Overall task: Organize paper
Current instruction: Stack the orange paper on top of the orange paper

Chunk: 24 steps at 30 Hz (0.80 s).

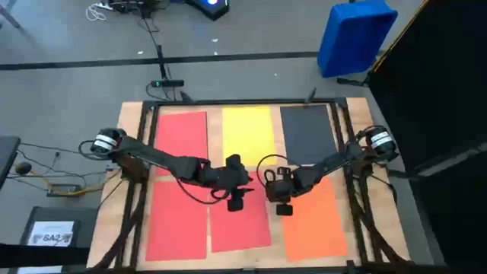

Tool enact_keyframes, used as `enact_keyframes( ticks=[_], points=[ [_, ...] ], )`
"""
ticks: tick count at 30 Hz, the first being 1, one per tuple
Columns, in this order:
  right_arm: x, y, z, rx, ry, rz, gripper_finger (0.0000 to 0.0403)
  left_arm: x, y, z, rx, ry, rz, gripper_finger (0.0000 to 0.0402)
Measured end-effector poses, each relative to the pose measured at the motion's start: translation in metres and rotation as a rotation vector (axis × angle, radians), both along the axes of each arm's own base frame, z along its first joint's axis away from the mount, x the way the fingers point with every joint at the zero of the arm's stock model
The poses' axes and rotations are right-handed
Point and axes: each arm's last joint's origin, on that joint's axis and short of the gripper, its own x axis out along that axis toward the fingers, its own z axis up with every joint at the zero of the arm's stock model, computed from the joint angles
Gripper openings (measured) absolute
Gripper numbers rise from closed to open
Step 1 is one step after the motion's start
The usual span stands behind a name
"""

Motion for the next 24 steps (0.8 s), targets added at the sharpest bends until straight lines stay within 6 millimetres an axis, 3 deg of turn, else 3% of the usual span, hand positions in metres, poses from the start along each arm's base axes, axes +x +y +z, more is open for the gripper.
enact_keyframes(
  ticks=[8,14,20,24],
  points=[
    [-0.014,-0.003,0.01,-0.026,0.054,-0.009,0.004,0.0,0.0,0.0,-0.003,-0.001,0.002,0.0142],
    [-0.01,0.0,0.025,0.008,-0.064,-0.019,0.0041,0.0,0.0,0.0,-0.004,-0.004,0.002,0.0142],
    [-0.005,0.015,0.03,0.076,-0.162,0.003,0.004,0.0,0.0,0.0,-0.019,-0.004,0.012,0.0142],
    [-0.01,0.036,0.03,0.133,-0.173,0.047,0.0041,0.0,0.0,0.0,-0.02,-0.004,0.012,0.0142]
  ],
)
